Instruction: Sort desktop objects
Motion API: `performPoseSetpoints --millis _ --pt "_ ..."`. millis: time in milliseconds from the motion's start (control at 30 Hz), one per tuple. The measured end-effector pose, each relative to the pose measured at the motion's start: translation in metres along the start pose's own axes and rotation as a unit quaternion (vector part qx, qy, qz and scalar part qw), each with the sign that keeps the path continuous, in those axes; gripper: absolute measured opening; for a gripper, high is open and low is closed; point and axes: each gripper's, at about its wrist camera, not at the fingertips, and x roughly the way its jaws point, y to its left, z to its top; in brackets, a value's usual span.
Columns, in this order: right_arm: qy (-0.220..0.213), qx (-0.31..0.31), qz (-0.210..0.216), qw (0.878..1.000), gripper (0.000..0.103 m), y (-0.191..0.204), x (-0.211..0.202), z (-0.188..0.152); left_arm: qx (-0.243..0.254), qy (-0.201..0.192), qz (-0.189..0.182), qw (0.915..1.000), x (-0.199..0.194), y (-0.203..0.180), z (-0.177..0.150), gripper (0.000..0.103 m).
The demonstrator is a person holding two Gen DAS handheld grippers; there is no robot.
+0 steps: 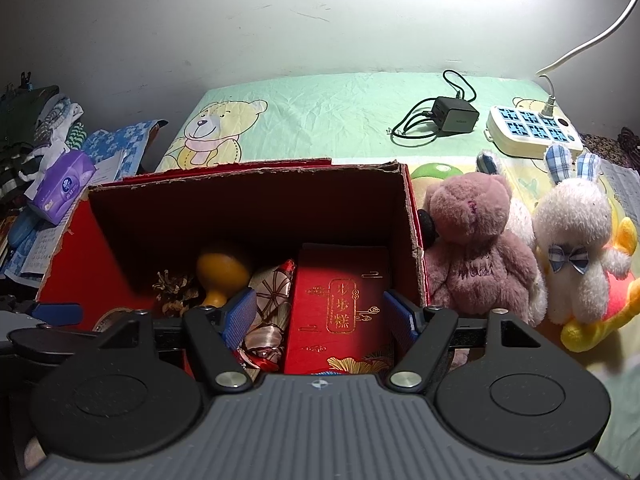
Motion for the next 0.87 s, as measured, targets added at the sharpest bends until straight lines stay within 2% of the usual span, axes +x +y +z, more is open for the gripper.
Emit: performPoseSetpoints --millis 500,733,867 --pt "-0.013 -0.008 0.009 1.0 0.072 0.001 -0.015 -0.006 0.002 -0.017 0.007 0.9998 -0.018 -0.004 -0.009 0.101" --pt "-0.016 -0.006 0.013 1.0 0.072 0.002 -0.021 -0.008 0.009 -0.039 0.01 0.9991 -0.029 -0.007 -0.013 0.095" --pt "-0.023 -0.003 0.013 1.0 0.072 0.003 -0.025 -0.008 -0.002 -0.036 -0.007 0.9993 -0.032 -0.004 -0.013 0.092"
